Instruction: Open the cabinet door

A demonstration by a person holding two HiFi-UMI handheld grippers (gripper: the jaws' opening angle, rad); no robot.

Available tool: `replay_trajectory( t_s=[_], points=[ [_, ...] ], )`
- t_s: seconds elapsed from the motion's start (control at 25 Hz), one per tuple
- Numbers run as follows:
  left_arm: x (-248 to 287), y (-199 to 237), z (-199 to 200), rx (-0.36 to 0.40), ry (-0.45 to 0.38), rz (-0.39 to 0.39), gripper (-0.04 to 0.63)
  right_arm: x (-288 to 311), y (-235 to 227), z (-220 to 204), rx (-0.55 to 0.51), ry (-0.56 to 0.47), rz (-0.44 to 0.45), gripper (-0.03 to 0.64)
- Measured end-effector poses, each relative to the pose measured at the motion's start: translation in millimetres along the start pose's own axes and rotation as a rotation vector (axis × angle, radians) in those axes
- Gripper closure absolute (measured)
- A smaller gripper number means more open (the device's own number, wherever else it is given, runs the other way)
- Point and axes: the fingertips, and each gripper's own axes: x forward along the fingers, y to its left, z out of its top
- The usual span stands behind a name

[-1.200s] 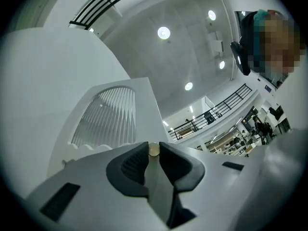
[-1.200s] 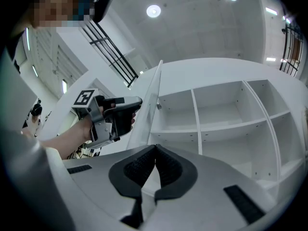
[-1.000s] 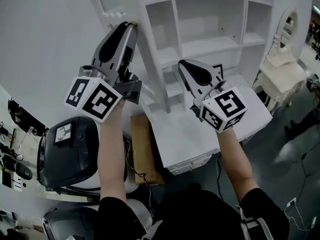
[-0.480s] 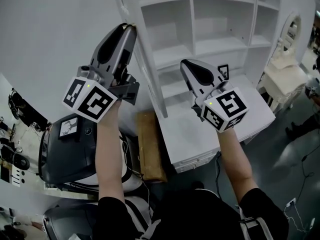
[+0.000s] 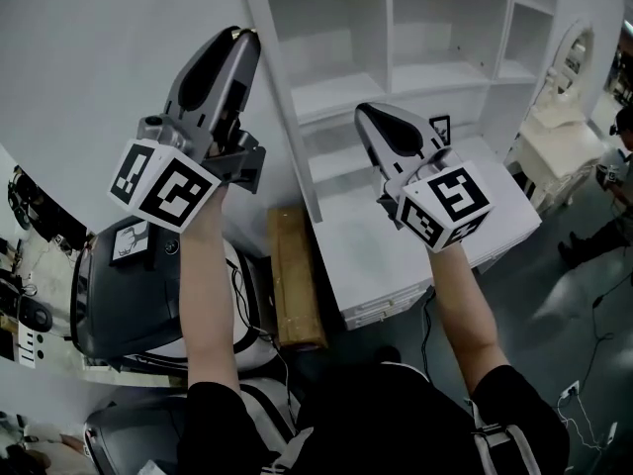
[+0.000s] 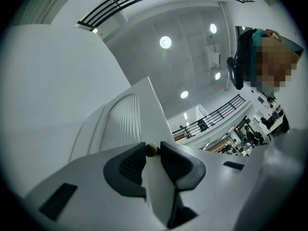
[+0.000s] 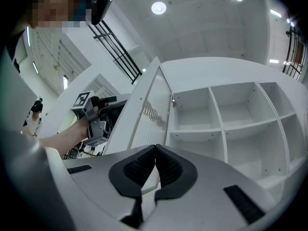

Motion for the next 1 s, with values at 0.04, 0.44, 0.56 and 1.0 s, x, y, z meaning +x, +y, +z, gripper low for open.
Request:
replay_trajectory(
  t_s=[0.04, 0.44, 0.56, 1.0],
  points=[
    [0, 0, 0, 0.007, -0.001, 0.004, 0.495, 0, 0, -1, 0.0, 0.002, -0.002, 0.598],
    [-16, 1, -13, 0.059, 0.011, 0.065, 0.494, -7, -5, -6, -0.002, 0.014, -0.015, 0.598],
    [-28, -5, -29, 0.044, 0.027, 0.071, 0.494, -12, -6, -11, -0.001, 0.025, -0.021, 0.598],
    [-60, -49, -63, -0.013, 0.046, 0.025, 0.5, -29, -10, -33, 0.018, 0.062, -0.03, 0.598]
  ],
)
